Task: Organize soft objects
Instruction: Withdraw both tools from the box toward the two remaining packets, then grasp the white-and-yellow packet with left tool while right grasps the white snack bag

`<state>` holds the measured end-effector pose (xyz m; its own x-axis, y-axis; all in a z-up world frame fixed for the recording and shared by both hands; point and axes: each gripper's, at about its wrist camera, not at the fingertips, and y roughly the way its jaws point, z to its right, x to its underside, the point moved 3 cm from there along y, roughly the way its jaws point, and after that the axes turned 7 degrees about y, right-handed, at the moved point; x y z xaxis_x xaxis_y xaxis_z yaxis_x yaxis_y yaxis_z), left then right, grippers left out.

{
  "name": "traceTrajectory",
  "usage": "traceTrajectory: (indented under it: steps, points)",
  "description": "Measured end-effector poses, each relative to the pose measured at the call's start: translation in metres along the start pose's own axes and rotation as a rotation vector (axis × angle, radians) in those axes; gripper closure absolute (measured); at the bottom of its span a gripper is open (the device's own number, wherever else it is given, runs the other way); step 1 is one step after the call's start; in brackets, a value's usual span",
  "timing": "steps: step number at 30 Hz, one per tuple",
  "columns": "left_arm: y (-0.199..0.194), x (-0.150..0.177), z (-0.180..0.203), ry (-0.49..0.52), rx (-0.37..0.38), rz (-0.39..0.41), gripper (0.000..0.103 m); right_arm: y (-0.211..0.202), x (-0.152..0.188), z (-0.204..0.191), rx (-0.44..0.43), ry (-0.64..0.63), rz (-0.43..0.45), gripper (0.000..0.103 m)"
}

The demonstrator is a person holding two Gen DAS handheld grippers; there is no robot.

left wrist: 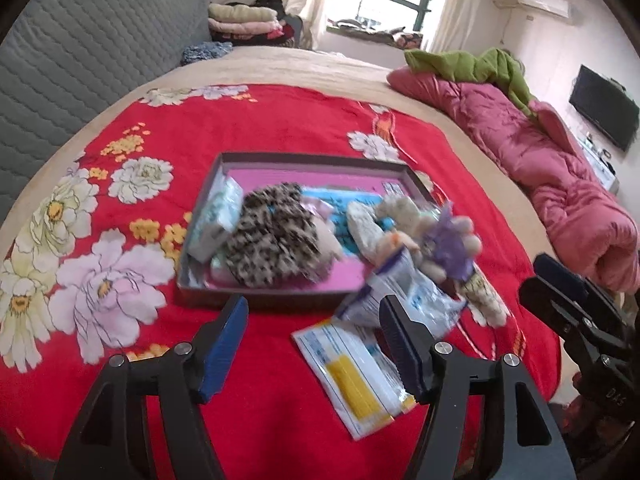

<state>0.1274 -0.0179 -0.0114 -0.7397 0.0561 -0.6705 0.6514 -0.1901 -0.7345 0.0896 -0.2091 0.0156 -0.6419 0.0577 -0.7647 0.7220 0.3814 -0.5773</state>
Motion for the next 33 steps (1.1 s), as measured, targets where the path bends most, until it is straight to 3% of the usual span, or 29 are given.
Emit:
traceTrajectory:
  steps: [18, 27, 33]
  points:
    - [-0.028, 0.028, 0.034, 0.031, 0.035, -0.059, 0.029, -0.03, 0.01, -0.009, 0.001, -0.04, -0.008, 0.037]
    - [-0.009, 0.056, 0.042, -0.019, 0.079, -0.186, 0.029, -0.03, 0.024, -0.004, 0.008, -0.05, -0.051, 0.037]
    - [0.012, 0.055, 0.048, -0.088, 0.122, -0.231, 0.029, -0.025, 0.029, 0.0, -0.005, -0.038, -0.061, 0.037]
